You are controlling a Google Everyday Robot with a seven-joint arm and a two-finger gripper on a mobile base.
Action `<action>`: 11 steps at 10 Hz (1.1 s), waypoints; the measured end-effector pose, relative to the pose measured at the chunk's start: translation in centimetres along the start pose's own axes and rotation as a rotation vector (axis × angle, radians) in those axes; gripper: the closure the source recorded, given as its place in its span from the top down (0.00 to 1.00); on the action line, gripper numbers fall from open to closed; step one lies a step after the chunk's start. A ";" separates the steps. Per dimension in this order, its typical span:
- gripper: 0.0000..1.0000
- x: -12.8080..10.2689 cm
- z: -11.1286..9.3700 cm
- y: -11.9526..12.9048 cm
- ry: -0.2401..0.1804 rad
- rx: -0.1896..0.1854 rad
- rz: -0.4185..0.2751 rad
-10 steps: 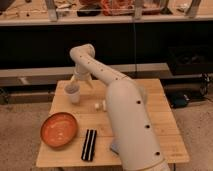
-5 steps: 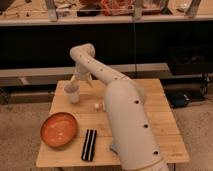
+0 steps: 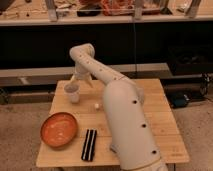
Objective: Pick up the ceramic cup
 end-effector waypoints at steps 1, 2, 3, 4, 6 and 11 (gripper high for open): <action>0.80 0.0 0.0 0.0 0.000 -0.001 0.000; 0.80 0.1 0.1 0.0 0.001 -0.002 -0.001; 0.80 0.1 0.1 -0.1 0.003 -0.003 -0.003; 0.80 0.2 0.2 -0.1 0.004 -0.005 -0.005; 0.80 0.2 0.3 -0.2 0.005 -0.007 -0.008; 0.80 0.4 0.4 -0.2 0.007 -0.014 -0.017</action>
